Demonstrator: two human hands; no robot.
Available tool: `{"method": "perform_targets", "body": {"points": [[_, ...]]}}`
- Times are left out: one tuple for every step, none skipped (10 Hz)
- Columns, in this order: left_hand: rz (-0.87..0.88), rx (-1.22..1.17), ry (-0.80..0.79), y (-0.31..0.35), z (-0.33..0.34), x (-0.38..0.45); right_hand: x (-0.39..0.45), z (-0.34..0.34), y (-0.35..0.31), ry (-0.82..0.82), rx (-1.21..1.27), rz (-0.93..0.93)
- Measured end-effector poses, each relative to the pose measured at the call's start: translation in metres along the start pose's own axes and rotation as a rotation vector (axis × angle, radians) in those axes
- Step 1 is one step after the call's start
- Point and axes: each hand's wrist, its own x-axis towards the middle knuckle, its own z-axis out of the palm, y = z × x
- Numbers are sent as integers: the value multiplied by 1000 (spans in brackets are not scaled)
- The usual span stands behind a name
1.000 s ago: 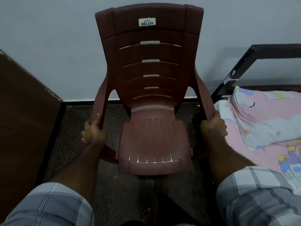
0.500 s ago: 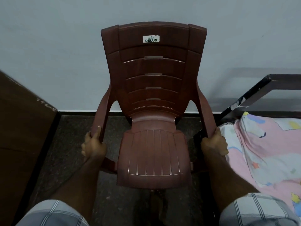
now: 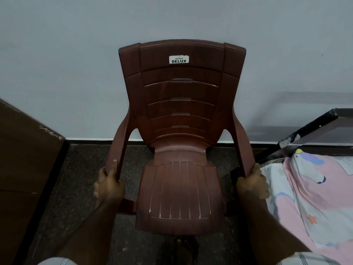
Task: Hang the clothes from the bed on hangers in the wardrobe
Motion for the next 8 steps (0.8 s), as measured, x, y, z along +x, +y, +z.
{"method": "perform_targets", "body": {"points": [[7,13,-17,-2,-4,-1,-2,-1,-1,-30,-8,4],[0,20,-36,-7,-5,-2,-6,-2,4,-48,-17,23],[-8,59,-38,-11,0,-2,-6,1,6,-83,-58,34],[-11,86,-27,-11,6,1,-3,6,7,-100,-97,13],[6,117,-61,-13,5,1,-2,4,9,-120,-117,-9],[49,158,-141,-15,1,0,-2,2,9,-171,-119,-46],[44,176,-185,-12,-4,-3,-11,-8,0,-179,-137,-52],[101,213,-120,-5,-5,-12,-27,-13,-14,-137,-237,-178]]}}
